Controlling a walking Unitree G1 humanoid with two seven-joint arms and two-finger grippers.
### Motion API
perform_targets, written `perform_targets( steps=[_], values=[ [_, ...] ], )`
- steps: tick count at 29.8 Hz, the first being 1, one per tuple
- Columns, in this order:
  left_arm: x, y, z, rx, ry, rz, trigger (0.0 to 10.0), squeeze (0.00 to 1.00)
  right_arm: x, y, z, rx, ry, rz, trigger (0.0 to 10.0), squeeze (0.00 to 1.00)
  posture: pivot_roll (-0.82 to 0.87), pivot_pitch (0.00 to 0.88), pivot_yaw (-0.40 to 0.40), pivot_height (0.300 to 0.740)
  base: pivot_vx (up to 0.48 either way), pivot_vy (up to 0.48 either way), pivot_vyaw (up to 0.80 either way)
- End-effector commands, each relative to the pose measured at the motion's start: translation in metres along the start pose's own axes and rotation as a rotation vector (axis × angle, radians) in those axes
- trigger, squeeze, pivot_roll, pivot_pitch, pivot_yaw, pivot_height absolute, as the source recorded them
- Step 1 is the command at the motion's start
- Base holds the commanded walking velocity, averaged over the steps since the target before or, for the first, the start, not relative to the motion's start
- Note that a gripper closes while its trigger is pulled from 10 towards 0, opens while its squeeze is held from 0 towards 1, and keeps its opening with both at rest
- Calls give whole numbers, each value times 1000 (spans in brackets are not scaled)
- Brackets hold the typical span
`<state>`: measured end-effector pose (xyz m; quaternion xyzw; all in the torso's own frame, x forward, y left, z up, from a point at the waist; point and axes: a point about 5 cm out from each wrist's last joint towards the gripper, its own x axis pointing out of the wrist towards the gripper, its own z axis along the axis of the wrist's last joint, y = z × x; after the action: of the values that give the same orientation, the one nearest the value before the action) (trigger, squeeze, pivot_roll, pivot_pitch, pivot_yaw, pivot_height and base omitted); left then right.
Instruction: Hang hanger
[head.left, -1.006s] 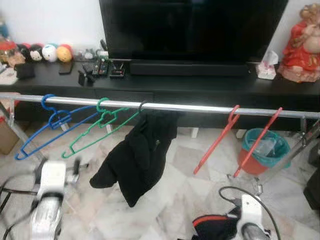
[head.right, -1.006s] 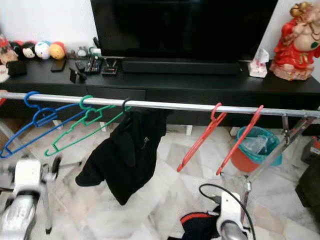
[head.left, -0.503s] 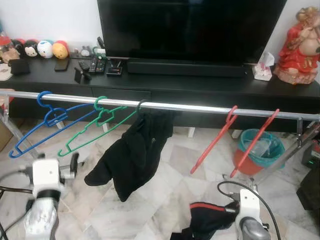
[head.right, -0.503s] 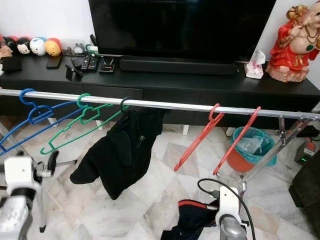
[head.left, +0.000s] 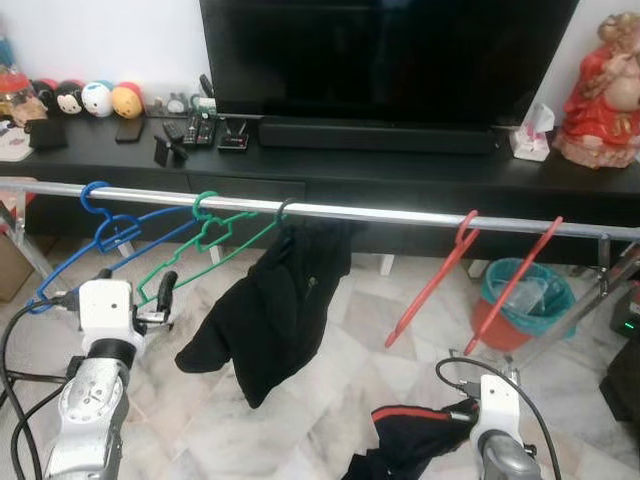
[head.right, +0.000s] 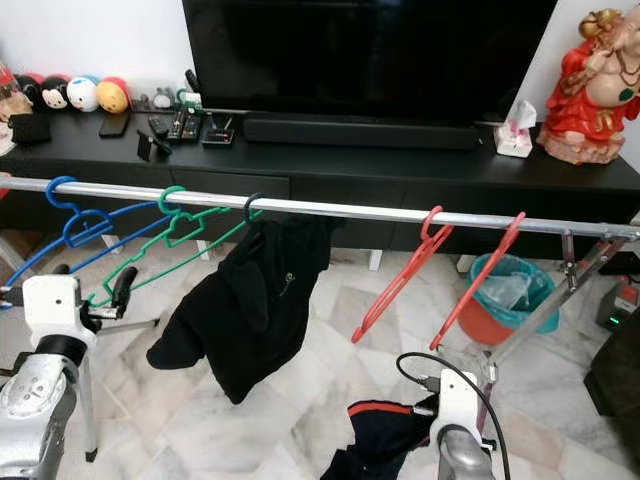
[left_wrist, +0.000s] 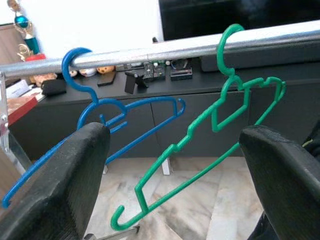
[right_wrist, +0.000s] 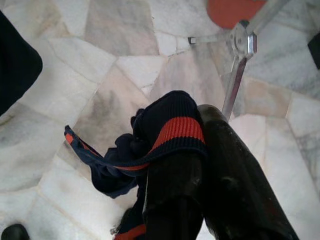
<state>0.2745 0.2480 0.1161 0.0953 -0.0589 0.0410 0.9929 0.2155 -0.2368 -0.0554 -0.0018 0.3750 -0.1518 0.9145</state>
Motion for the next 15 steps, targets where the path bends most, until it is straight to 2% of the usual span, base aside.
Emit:
perform_targets(
  steps=[1, 6, 9, 11, 15],
  values=[
    [8, -7, 2, -10, 1, -34, 10000, 0, -1, -11, -5, 28, 7, -33, 10000, 0, -30, 0, -10, 740, 0, 0, 0],
    [13, -12, 1, -17, 2, -48, 10000, 0, -2, -15, -7, 18, 4, -41, 10000, 0, -35, 0, -29, 740, 0, 0, 0],
    [23, -19, 8, -38, -24, -44, 10000, 0, -2, -24, -5, -12, -2, -52, 10000, 0, -73, 0, -45, 740, 0, 0, 777],
    [25, -20, 10, -47, -29, -44, 10000, 0, -2, -26, -4, -15, -4, -55, 10000, 0, -92, 0, -39, 740, 0, 0, 656],
    [30, -35, 9, -59, -19, -102, 10000, 0, -2, -38, 0, 25, -26, -84, 10000, 0, -140, 0, -13, 740, 0, 0, 602]
  ],
)
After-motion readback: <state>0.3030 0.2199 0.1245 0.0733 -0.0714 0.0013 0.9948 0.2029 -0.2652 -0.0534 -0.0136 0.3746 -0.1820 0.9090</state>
